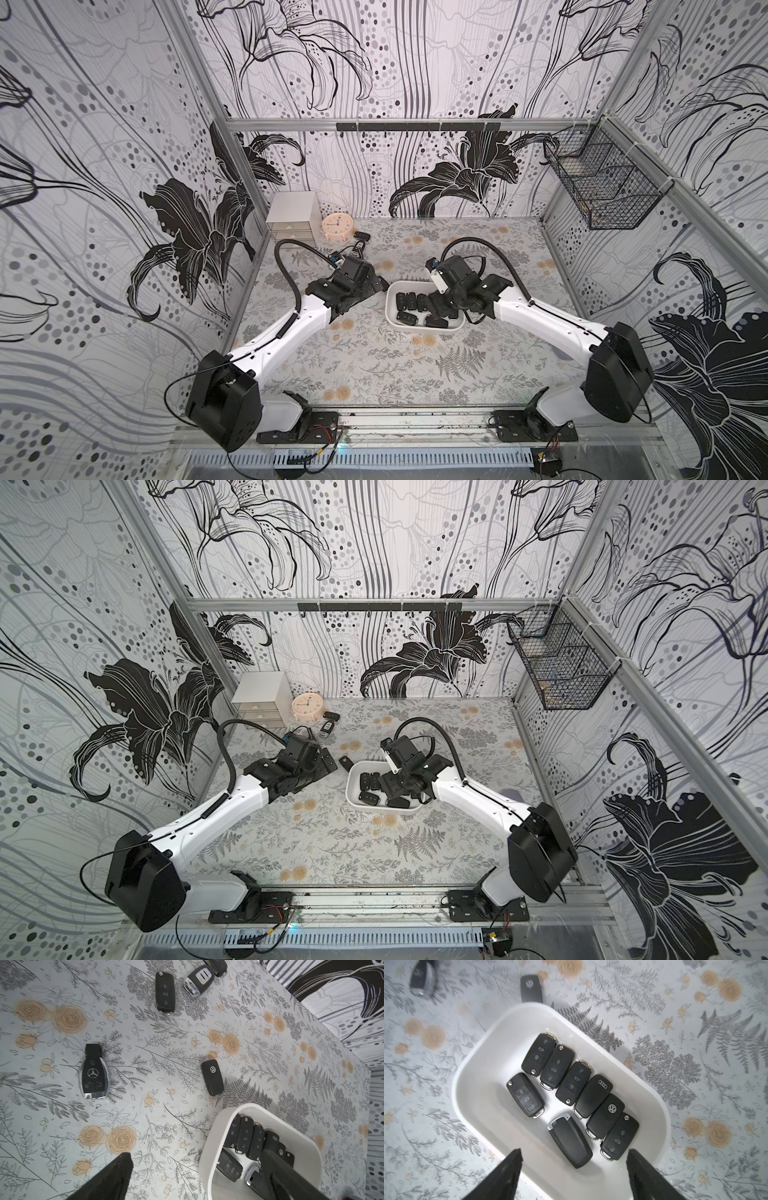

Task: Place the car key into the storage box
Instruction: Place the car key in the storage box.

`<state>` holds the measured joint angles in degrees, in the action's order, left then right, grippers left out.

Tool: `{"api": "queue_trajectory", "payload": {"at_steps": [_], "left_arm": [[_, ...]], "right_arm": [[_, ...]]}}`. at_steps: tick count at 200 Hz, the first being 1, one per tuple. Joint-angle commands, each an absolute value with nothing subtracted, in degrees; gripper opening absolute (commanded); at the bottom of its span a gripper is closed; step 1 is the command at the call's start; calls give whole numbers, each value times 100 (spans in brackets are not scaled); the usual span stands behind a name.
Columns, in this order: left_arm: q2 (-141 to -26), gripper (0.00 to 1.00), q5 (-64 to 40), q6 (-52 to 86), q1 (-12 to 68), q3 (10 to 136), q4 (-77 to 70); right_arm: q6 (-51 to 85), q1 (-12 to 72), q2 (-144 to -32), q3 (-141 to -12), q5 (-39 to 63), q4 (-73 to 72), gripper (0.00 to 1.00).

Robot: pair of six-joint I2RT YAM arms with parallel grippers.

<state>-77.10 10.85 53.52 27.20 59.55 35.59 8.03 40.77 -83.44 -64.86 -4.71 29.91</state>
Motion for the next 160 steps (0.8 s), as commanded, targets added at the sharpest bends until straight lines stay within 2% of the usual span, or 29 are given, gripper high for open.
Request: {"api": "queue_trajectory", "payload": {"at_steps": [1, 8, 13, 18, 50, 89, 160], "left_arm": [[-7799, 99, 1056, 4890, 2454, 6187, 3562], [-7838, 99, 1020, 4815, 2364, 6209, 3554], [-7867, 99, 1019, 4772, 2302, 6218, 3557], [-7917, 99, 1020, 4754, 2241, 6243, 3579], [-8221, 97, 1072, 4719, 1835, 6320, 3890], [-8573, 86, 1070, 4564, 1315, 6228, 3990], [-9677, 68, 741, 4275, 821, 6310, 3816]], "right_arm": [[1571, 4105, -7935, -6334, -440, 2803, 87], [1700, 4105, -7815, -6273, -439, 2755, 89], [1796, 4107, -7738, -6228, -439, 2724, 98], [1885, 4105, -7666, -6199, -440, 2683, 100], [2365, 4104, -7322, -5982, -413, 2515, 100], [2622, 4105, -7222, -5789, -266, 2185, 100], [2549, 4105, -7802, -6193, 121, 1910, 100]]}}
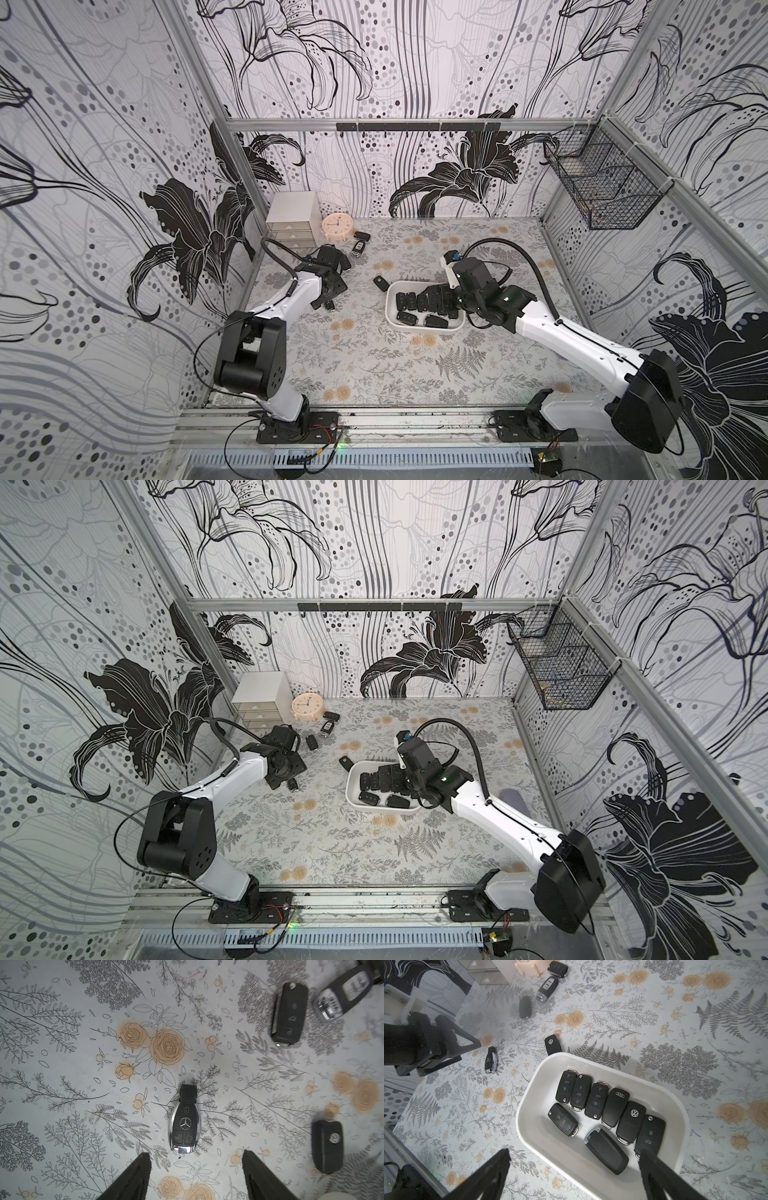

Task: Place the car key into the storage box
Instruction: Place the car key in the storage box, then pick up the car key from the center of the board.

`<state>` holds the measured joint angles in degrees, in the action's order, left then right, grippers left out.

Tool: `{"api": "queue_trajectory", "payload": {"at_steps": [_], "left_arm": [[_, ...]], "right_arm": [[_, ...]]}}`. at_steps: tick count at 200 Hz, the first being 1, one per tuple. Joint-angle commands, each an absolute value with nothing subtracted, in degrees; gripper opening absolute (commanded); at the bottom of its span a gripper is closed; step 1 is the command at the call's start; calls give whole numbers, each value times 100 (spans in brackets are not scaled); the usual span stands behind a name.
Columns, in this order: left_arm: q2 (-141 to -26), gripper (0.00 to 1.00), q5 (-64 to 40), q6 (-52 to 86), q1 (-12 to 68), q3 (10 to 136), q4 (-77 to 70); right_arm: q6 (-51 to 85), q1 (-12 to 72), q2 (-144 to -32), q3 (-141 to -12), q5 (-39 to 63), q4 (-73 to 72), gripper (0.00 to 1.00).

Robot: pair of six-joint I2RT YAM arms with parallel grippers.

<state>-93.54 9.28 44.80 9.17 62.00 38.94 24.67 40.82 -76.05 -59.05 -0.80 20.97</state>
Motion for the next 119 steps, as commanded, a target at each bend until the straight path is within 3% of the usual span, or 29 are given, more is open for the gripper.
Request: {"api": "queue_trajectory", "payload": {"at_steps": [1, 74, 119], "left_arm": [[-9686, 67, 735, 4278, 819, 6310, 3807], [-10321, 65, 738, 4221, 682, 6292, 3644], [-10479, 47, 749, 4134, 659, 6346, 3588]], "right_arm": [[2549, 4104, -7812, -6204, 127, 1913, 100], [2344, 4105, -8169, -6551, 211, 1990, 100], [2358, 4104, -8257, -6605, 264, 1979, 100]]}}
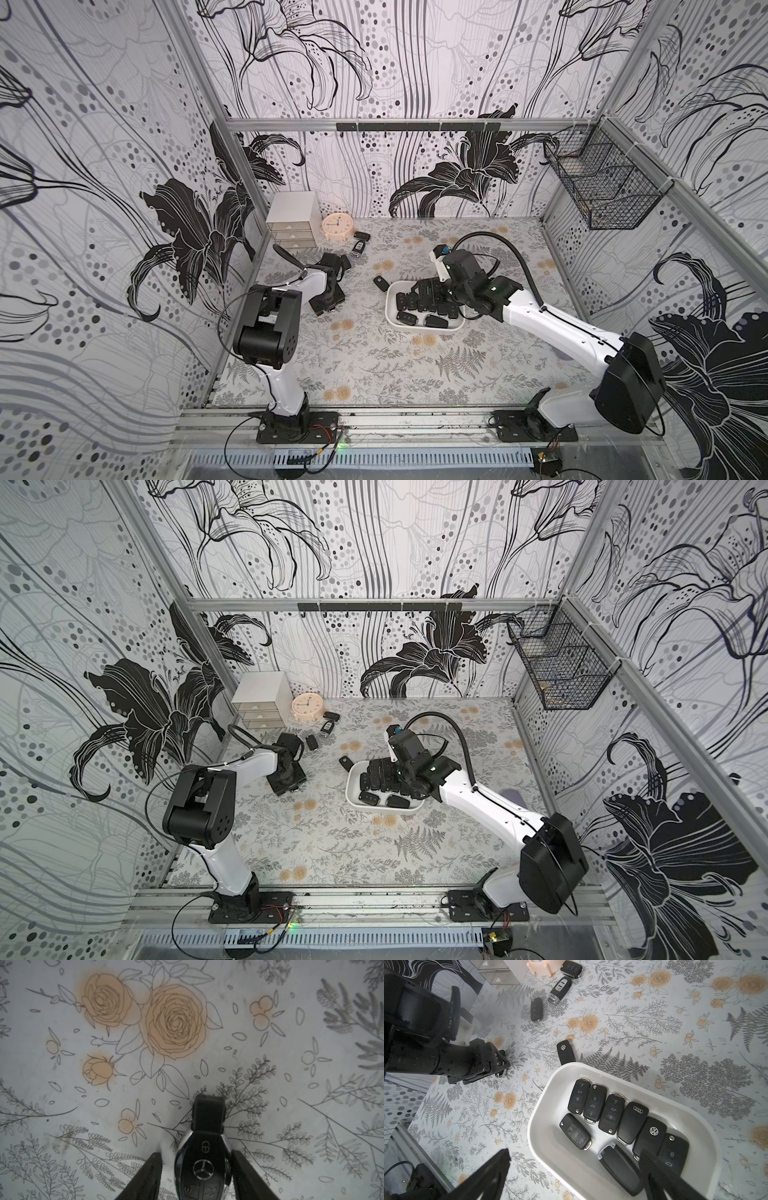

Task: Place the car key into the storage box
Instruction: Pick up the car key from the center of the board.

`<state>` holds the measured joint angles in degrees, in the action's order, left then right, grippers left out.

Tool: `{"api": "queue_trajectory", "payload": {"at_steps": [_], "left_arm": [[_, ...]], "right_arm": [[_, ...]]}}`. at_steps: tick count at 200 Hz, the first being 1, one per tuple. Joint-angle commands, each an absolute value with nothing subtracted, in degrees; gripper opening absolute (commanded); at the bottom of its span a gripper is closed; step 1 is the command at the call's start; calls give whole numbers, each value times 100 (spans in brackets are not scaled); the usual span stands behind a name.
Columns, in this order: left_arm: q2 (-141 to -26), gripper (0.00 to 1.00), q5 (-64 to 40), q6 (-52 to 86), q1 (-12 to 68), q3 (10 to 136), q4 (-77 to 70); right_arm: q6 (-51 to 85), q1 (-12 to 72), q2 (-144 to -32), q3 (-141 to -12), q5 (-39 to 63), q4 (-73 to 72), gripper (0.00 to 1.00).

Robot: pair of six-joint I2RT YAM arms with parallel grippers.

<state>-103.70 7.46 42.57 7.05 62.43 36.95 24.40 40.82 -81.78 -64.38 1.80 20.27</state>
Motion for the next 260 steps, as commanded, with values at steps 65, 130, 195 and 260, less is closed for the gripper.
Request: {"api": "queue_trajectory", "payload": {"at_steps": [65, 130, 195, 260], "left_arm": [[-9992, 35, 694, 4127, 733, 6262, 3799], [-9324, 31, 643, 4163, 1423, 6614, 4312], [-9126, 32, 765, 4480, 2481, 7176, 4649], [-9829, 32, 914, 4998, 3553, 8116, 4887]], "right_arm": [[2637, 4105, -8149, -6386, 360, 1830, 100], [3270, 4147, -7690, -5779, 241, 1625, 100], [3537, 4228, -7023, -5122, 0, 1621, 100], [3234, 4230, -6285, -4843, -164, 2139, 100]]}}
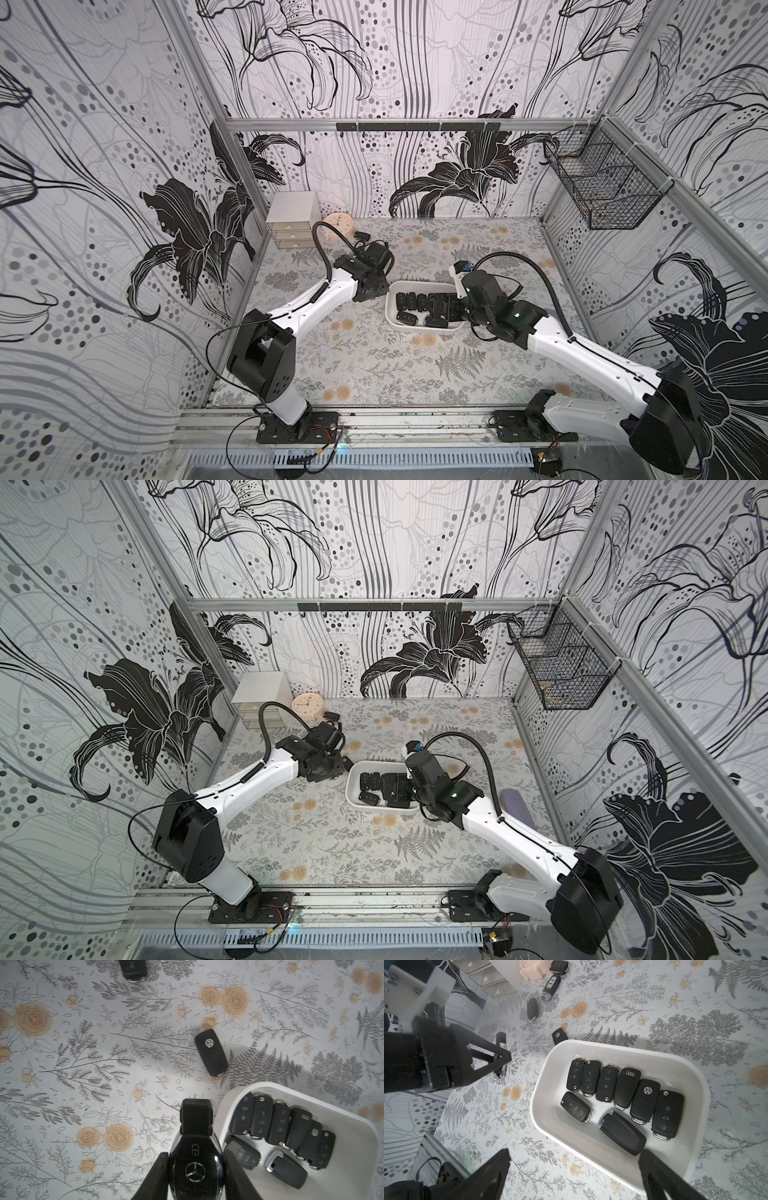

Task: Place the car key into the storage box
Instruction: Pick up the car key from the center of the board, then place the car key in the storage box.

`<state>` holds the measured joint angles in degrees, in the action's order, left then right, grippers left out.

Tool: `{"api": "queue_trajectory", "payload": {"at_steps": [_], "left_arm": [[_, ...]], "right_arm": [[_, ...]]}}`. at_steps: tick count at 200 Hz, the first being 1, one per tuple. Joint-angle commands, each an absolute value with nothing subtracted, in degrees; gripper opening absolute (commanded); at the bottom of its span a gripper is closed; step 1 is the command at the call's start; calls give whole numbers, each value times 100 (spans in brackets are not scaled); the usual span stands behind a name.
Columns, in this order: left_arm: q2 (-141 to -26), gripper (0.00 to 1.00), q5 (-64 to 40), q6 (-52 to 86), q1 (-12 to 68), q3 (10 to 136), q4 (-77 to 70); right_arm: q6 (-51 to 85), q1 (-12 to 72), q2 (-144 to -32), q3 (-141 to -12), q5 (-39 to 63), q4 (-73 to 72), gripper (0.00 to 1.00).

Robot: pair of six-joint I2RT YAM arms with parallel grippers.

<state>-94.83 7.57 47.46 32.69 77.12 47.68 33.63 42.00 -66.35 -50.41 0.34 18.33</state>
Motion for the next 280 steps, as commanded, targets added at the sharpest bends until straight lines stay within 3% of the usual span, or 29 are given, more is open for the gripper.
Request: {"api": "queue_trajectory", "payload": {"at_steps": [1, 90, 280], "left_arm": [[-9845, 32, 914, 5004, 3570, 8141, 4896], [-11373, 32, 845, 5139, 4280, 9582, 5198], [-11897, 32, 677, 4581, 3903, 9060, 5186]], "right_arm": [[3234, 4229, -6263, -4825, -165, 2142, 100], [2938, 4226, -5427, -4403, -379, 2617, 100], [2825, 4222, -5735, -4524, -219, 2584, 100]]}}
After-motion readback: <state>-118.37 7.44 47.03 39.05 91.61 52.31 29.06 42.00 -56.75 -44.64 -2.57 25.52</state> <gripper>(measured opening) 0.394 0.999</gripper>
